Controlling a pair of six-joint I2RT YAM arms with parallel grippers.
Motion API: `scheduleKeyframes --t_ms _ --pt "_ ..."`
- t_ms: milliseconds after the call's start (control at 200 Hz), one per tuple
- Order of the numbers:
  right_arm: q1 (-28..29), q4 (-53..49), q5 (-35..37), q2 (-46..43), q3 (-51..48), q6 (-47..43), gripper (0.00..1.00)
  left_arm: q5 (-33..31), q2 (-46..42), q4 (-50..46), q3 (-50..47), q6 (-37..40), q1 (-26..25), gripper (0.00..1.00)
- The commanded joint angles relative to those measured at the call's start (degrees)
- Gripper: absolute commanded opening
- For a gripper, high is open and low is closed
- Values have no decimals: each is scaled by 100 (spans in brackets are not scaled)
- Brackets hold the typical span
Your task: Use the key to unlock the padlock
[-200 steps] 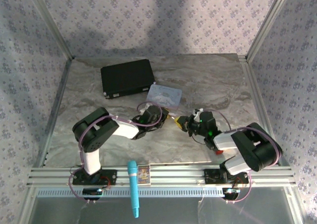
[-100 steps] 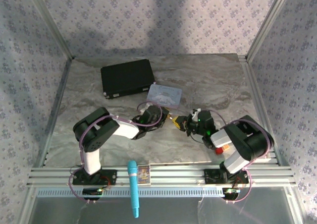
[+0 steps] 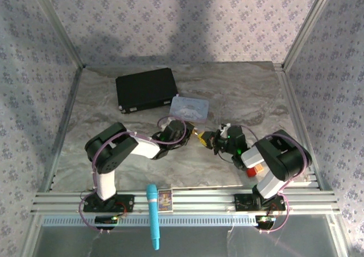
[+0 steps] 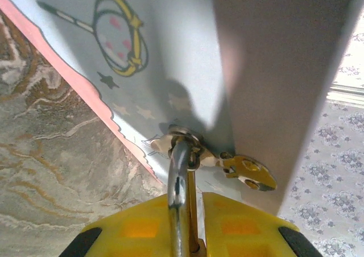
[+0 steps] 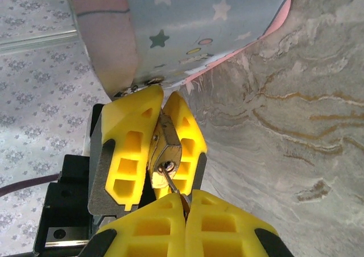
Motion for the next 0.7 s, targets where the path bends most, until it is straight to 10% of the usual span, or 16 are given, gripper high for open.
scheduleKeyframes --t_ms 0,695 --pt "-54 351 -38 163 192 100 0 237 -92 585 212 -56 -109 0" --pt "-225 -81 -396 -22 731 82 0 583 54 623 486 128 -539 0"
